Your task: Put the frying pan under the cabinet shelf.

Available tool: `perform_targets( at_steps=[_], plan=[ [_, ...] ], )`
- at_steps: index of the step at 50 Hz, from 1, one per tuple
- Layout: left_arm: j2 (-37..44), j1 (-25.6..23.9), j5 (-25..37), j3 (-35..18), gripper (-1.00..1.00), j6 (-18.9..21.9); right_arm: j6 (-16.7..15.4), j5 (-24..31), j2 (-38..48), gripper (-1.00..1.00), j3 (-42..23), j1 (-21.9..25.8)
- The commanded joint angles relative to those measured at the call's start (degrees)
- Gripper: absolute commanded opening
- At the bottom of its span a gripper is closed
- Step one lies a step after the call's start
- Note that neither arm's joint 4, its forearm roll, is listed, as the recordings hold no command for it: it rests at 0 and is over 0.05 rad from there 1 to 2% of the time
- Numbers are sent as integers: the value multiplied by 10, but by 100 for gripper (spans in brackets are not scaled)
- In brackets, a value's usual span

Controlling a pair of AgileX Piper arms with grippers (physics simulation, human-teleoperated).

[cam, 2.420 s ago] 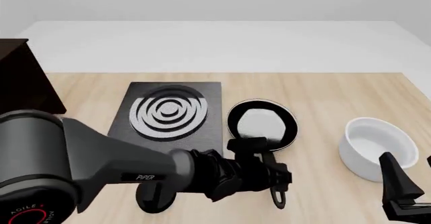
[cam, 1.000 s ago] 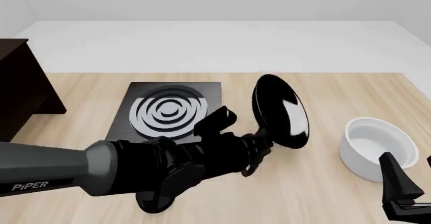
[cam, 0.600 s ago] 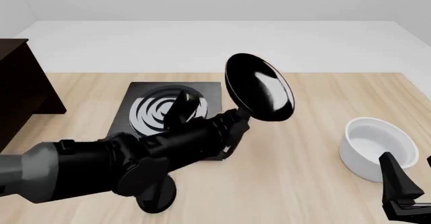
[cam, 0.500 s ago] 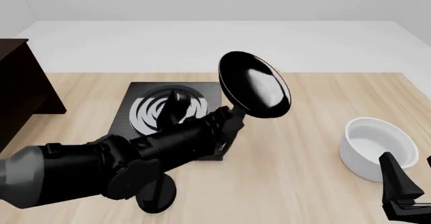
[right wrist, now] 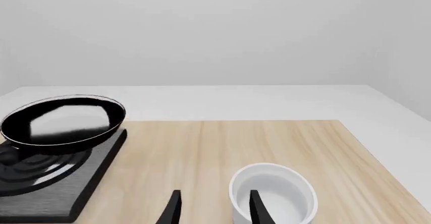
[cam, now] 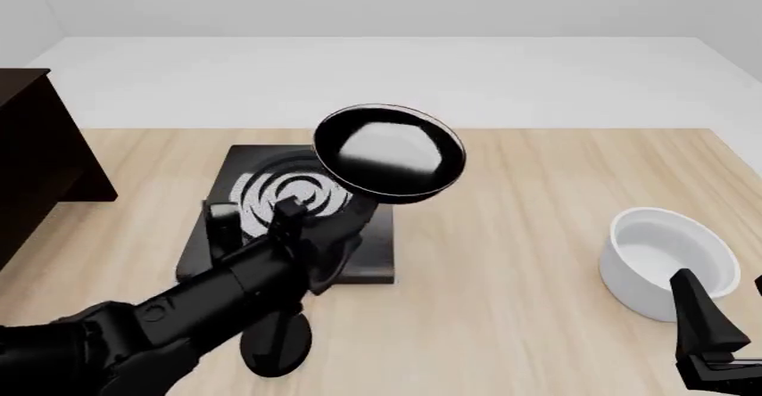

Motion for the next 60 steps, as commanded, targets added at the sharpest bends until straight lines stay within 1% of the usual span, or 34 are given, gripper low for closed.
perform_targets(
  at_steps=[1,3,6,9,10,12,13,14,15,16,17,19,21,22,24,27,29,32,33,34,35,40,41,43,44,47,48,49,50,51,53,54,56,60],
  plan=[
    [-20,34,-177,96,-100,-103,0,0,0,100,0,0],
    [-11,57,-254,138,-100,-145,0,0,0,100,0,0],
    [6,66,-281,154,-100,-163,0,0,0,100,0,0],
    [13,93,-330,181,-100,-186,0,0,0,100,0,0],
    [8,100,-334,187,-100,-210,0,0,0,100,0,0],
    [-12,113,-334,196,-100,-202,0,0,0,100,0,0],
    [-23,119,-334,206,-100,-217,0,0,0,100,0,0],
    [-23,119,-334,206,-100,-217,0,0,0,100,0,0],
    [-41,142,-334,214,-100,-202,0,0,0,100,0,0],
    [-41,142,-334,214,-100,-202,0,0,0,100,0,0],
    [-47,141,-335,222,-100,-233,0,0,0,100,0,0],
    [-65,156,-335,231,-100,-230,0,0,0,100,0,0],
    [-77,159,-335,240,-100,-245,0,0,0,100,0,0],
    [-107,163,-335,248,-100,-239,0,0,0,100,0,0],
    [-101,162,-335,250,-100,-252,0,0,0,100,0,0],
    [-115,168,-335,250,-100,-248,0,0,0,100,0,0],
    [-123,183,-334,250,-100,-262,0,0,1,100,0,0],
    [-121,194,-334,250,-100,-257,0,0,0,100,0,0],
    [-116,190,-334,250,-100,-273,-1,0,0,100,0,0],
    [-114,196,-334,250,-100,-263,0,0,0,100,0,0],
    [-103,195,-334,250,-100,-278,0,0,0,100,0,0],
    [-102,203,-334,250,-100,-285,0,0,0,100,0,0],
    [-97,206,-335,250,-100,-303,0,0,0,100,0,0],
    [-101,209,-335,250,-100,-293,0,0,0,100,0,0],
    [-94,212,-335,250,-100,-313,0,0,0,100,0,0],
    [-96,217,-335,250,-100,-305,0,0,0,100,0,0],
    [-83,219,-335,250,-100,-336,0,0,0,100,0,0],
    [-82,236,-335,250,-100,-321,0,0,0,100,0,0],
    [-82,236,-335,250,-100,-321,0,0,0,100,0,0],
    [-78,241,-335,250,-100,-344,0,0,0,100,0,0],
    [-84,256,-335,250,-100,-352,0,0,0,100,0,0],
    [-92,272,-335,250,-100,-339,0,0,0,100,0,0],
    [-106,276,-335,250,-100,-352,0,0,0,100,0,0],
    [-87,287,-335,250,-100,-348,0,0,0,100,0,0]
  ],
)
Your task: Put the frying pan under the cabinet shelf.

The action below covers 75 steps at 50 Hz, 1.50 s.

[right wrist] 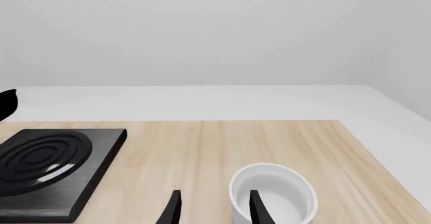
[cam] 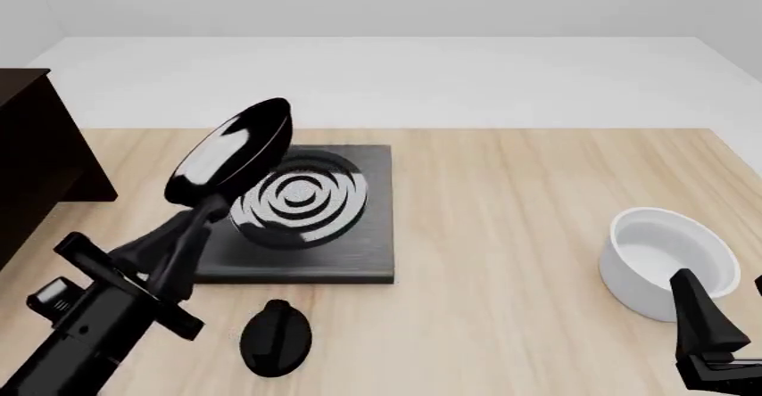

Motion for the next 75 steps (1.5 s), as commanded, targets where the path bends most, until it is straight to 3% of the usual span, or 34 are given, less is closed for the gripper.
perform_targets(
  at_steps=[1,7,10,12,27,34,44,46,59,61,62,67,74,75],
  plan=[
    [9,44,-11,0,-100,-21,0,0,0,100,0,0],
    [26,77,-11,0,-100,-16,0,0,0,100,0,0],
    [-661,106,677,0,-100,-7,0,0,0,100,0,0],
    [-663,107,682,0,-100,-21,0,0,0,100,0,0],
    [-663,141,689,0,-100,1,0,0,0,100,0,0],
    [-663,150,701,0,-100,-15,0,0,0,100,0,0],
    [-663,206,769,0,-100,9,0,0,0,100,0,0],
    [-663,200,777,0,-100,-6,0,0,0,100,0,0],
    [-663,222,823,0,-100,5,0,0,0,100,0,0],
    [-663,237,811,0,-100,17,0,0,0,100,0,0],
    [-663,247,848,0,-100,18,0,0,0,100,0,0],
    [-663,287,862,0,-100,47,0,0,0,100,0,0],
    [-663,299,889,0,-100,52,0,0,0,100,0,0],
    [-663,319,916,0,-100,82,0,0,0,100,0,0]
  ],
)
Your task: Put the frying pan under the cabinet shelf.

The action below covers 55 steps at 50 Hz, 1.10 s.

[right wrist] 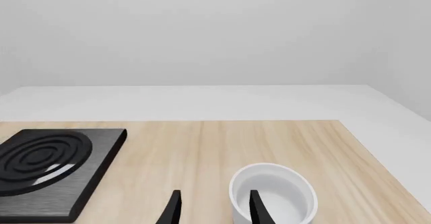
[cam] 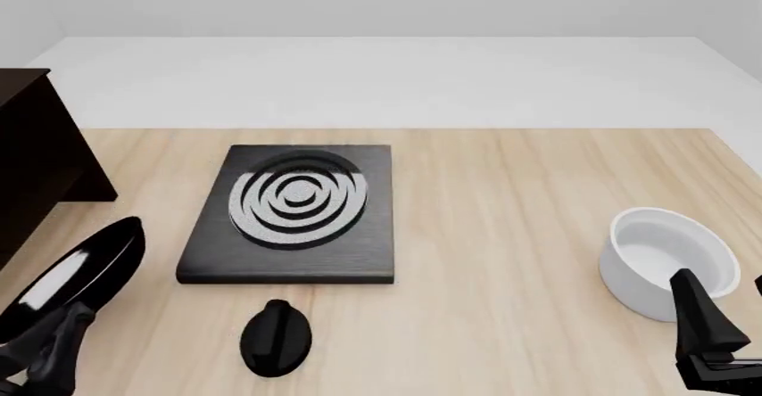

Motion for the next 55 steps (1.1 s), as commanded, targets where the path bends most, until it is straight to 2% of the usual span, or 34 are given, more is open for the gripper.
perform_targets(
  at_steps=[1,2,3,6,7,8,11,14,16,17,19,22,25,26,29,30,31,32,33,34,36,38,39,42,43,45,46,47,50,52,55],
  plan=[
    [-5,54,61,0,-100,47,0,0,0,100,0,0],
    [-5,47,52,0,-100,33,0,0,0,100,0,0],
    [-5,51,80,0,-100,33,0,0,0,100,0,0],
    [-5,49,61,0,-100,43,0,0,0,100,0,0],
    [-5,28,73,0,-100,8,0,0,0,100,0,0],
    [-5,43,68,0,-100,31,0,0,0,100,0,0],
    [-5,24,69,0,-100,9,0,0,0,100,0,0],
    [-5,36,75,0,-100,26,0,0,0,100,0,0],
    [-5,30,82,0,-100,16,0,0,0,100,0,0],
    [-5,43,93,0,-100,36,0,0,0,100,0,0],
    [-5,33,90,0,-100,22,0,0,0,100,0,0],
    [-5,31,94,0,-100,25,0,0,0,100,0,0],
    [-5,46,110,0,-100,44,0,0,0,100,0,0],
    [224,70,-119,0,-100,55,0,0,0,100,0,0],
    [911,100,-807,0,-100,75,0,0,0,100,0,0],
    [1016,100,-866,0,-100,75,0,0,0,100,0,0],
    [1026,122,-866,0,-100,111,0,0,0,100,0,0],
    [1026,122,-866,0,-100,111,0,0,0,100,0,0],
    [1022,118,-866,0,-100,88,0,0,0,100,0,0],
    [1036,138,-866,0,-100,105,0,0,0,100,0,0],
    [1023,141,-866,0,-100,113,0,0,0,100,0,0],
    [1036,140,-866,0,-100,103,0,0,0,100,0,0],
    [1029,164,-866,0,-100,120,0,0,0,100,0,0],
    [1031,156,-866,0,-100,107,0,0,0,100,0,0],
    [1052,183,-866,0,-100,138,0,0,0,100,0,0],
    [1051,176,-866,0,-100,132,0,0,1,100,0,0],
    [1072,197,-866,0,-100,151,0,0,0,100,0,0],
    [1088,219,-866,0,-100,186,0,0,0,100,0,0],
    [1079,220,-866,0,-100,173,0,0,0,100,0,0],
    [1084,253,-866,0,-100,214,0,0,0,100,0,0],
    [1090,243,-866,0,-100,193,0,0,0,100,0,0]
  ],
)
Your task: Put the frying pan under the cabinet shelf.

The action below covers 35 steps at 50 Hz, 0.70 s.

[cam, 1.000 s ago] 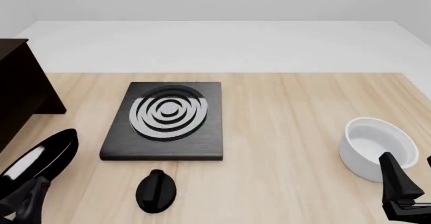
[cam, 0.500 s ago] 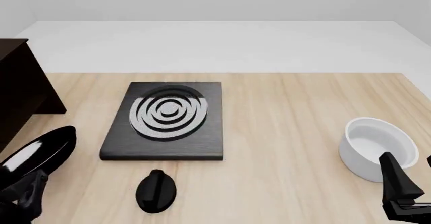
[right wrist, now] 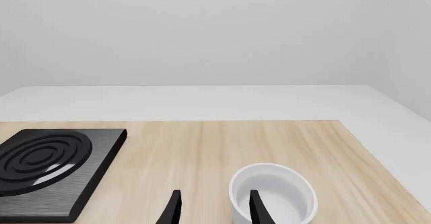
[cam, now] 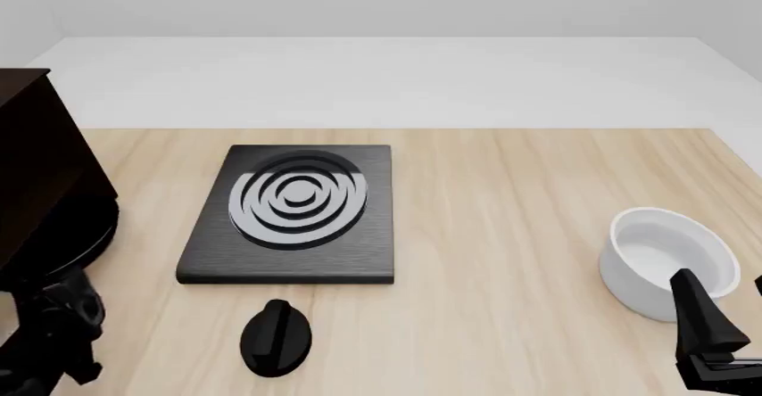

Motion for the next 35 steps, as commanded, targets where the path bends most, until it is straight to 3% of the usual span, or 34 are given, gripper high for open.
perform_targets(
  at_steps=[1,2,4,5,10,11,16,17,22,24,26,29,30,31,34,35],
  plan=[
    [131,119,-30,14,-100,71,0,0,0,100,0,0],
    [129,141,-30,14,-100,89,0,0,0,100,0,0],
    [140,144,-30,14,-100,84,0,0,0,100,0,0],
    [141,176,-30,14,-100,115,0,0,0,100,0,0],
    [144,185,-30,13,-100,114,0,0,0,100,0,0],
    [143,216,-30,11,-100,137,0,0,0,100,0,0],
    [140,211,-30,11,-100,125,0,0,0,100,0,0],
    [117,234,-10,7,-100,149,0,0,0,100,0,0],
    [98,247,27,-4,-100,162,0,0,-1,100,0,0],
    [105,242,12,0,-100,151,0,0,-1,100,0,0],
    [77,255,46,-11,-100,167,0,0,0,100,0,0],
    [93,256,38,-10,-100,163,0,0,0,100,0,0],
    [67,271,71,-22,-100,188,0,0,0,100,0,0],
    [107,251,27,-13,-100,165,0,0,0,100,0,0],
    [106,261,39,-19,-100,178,0,0,0,100,0,0],
    [109,243,25,-17,-100,177,0,0,0,100,0,0]
  ],
)
